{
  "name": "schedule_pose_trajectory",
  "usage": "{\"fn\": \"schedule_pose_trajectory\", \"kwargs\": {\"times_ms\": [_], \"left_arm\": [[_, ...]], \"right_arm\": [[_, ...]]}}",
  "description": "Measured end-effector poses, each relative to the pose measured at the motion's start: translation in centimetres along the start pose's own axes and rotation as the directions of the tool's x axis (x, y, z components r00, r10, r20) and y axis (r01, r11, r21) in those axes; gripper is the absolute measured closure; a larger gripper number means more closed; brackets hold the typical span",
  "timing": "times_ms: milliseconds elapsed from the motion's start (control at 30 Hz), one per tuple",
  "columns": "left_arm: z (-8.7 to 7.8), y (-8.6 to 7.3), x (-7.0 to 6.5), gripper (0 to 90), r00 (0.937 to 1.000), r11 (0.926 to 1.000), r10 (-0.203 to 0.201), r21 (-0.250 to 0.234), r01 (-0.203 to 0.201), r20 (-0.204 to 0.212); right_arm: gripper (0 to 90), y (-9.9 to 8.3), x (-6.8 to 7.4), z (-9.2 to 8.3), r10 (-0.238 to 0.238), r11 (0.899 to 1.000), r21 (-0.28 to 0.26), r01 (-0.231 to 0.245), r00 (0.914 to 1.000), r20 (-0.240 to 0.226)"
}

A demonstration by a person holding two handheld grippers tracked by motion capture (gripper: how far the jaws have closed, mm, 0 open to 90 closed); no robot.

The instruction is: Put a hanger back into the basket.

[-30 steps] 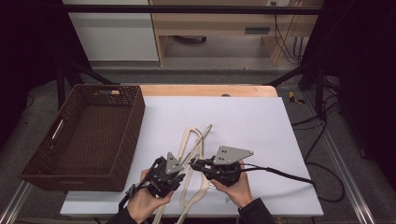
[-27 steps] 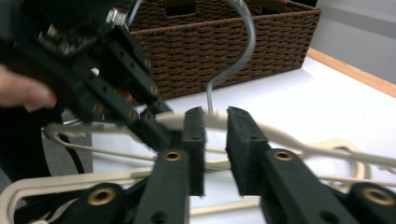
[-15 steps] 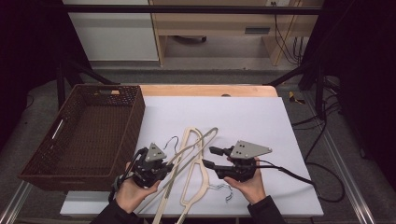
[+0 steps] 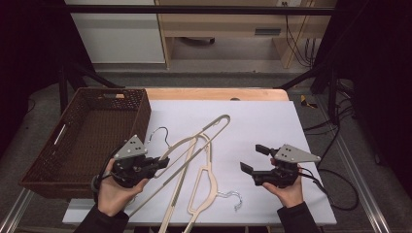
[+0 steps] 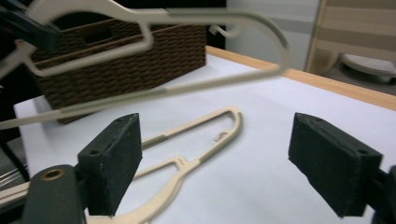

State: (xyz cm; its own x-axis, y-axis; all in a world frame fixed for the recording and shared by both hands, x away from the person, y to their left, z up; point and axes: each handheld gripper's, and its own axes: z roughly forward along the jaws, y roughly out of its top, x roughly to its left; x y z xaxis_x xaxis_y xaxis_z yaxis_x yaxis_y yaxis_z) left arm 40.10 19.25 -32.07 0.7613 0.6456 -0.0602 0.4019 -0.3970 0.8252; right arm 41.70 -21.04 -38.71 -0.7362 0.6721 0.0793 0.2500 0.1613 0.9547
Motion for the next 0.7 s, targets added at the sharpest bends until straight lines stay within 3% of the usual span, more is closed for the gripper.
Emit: {"fn": "schedule_pose_trajectory", "kwargs": {"times_ms": [100,300,500,700], "left_arm": [[-0.9,0.7,0.4,85.9,0.9998,0.9998,0.018,-0.011,-0.018,0.008],[-2.7,2.5,1.6,85.9,0.9988,0.9985,0.048,-0.026,-0.047,0.011],[-4.8,4.0,3.7,85.9,0.9986,0.9966,0.052,-0.064,-0.051,0.009],[-6.5,4.9,7.1,85.9,0.9993,0.9965,0.029,-0.077,-0.031,-0.024]], "right_arm": [[12.2,-0.1,-0.5,-0.6,0.024,1.000,-0.009,-0.024,0.9993,0.029],[7.7,-0.6,-1.2,-1.1,0.026,1.000,0.005,-0.026,0.9962,0.083],[6.8,-1.0,-1.9,-1.5,0.047,0.999,0.016,-0.049,0.9921,0.116],[6.8,-1.3,-2.3,-1.7,0.058,0.998,0.022,-0.062,0.9899,0.129]]}}
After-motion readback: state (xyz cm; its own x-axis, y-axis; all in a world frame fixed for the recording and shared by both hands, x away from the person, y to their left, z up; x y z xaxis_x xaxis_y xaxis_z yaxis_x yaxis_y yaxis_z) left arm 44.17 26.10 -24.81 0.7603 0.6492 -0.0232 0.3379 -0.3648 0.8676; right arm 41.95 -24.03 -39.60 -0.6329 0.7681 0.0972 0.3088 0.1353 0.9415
